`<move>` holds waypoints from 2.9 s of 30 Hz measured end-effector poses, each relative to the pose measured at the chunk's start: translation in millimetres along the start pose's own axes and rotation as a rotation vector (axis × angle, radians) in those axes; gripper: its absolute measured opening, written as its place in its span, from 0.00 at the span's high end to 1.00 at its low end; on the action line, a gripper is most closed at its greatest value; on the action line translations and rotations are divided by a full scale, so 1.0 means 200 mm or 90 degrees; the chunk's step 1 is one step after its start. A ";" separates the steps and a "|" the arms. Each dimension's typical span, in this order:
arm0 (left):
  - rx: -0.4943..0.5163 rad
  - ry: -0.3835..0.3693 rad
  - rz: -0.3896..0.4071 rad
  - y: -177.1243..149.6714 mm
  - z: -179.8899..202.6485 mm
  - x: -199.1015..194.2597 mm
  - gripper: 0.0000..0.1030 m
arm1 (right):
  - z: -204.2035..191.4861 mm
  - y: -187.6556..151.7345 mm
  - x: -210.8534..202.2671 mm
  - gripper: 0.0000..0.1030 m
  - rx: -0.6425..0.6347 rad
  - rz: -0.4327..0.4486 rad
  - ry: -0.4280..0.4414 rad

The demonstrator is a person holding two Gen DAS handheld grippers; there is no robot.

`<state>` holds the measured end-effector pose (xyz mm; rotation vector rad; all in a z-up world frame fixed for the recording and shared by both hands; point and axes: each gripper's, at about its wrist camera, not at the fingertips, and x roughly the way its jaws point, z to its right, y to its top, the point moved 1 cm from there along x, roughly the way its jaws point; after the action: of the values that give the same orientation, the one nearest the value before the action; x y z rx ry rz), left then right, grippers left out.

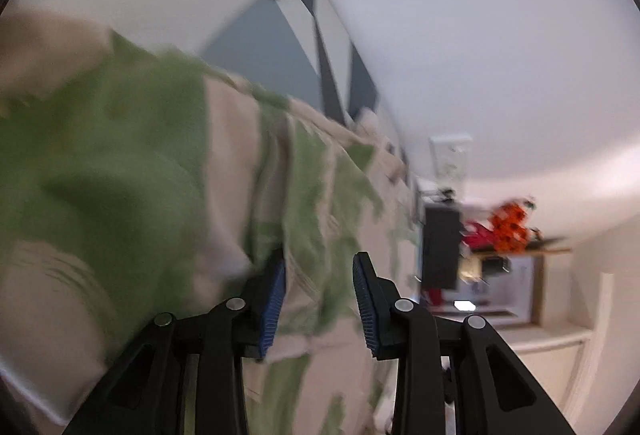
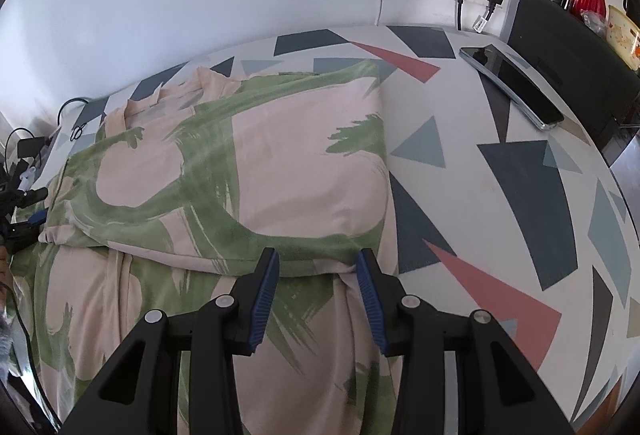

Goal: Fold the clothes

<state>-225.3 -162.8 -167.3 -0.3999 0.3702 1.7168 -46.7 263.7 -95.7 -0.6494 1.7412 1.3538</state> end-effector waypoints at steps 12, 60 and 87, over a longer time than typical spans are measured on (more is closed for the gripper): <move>-0.010 -0.057 -0.057 -0.04 0.01 -0.06 0.69 | 0.01 0.00 0.00 0.59 0.006 -0.002 0.002; 0.001 0.065 -0.006 -0.17 -0.03 -0.18 0.97 | 0.10 -0.04 0.05 0.91 -0.047 -0.016 -0.073; 0.092 0.281 0.018 -0.22 0.30 0.19 0.79 | -0.12 0.12 0.16 0.44 -0.057 -0.034 -0.048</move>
<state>-191.8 -93.2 -132.2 -0.6707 0.8170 1.6091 -89.3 250.0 -108.1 -0.6798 1.5999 1.4084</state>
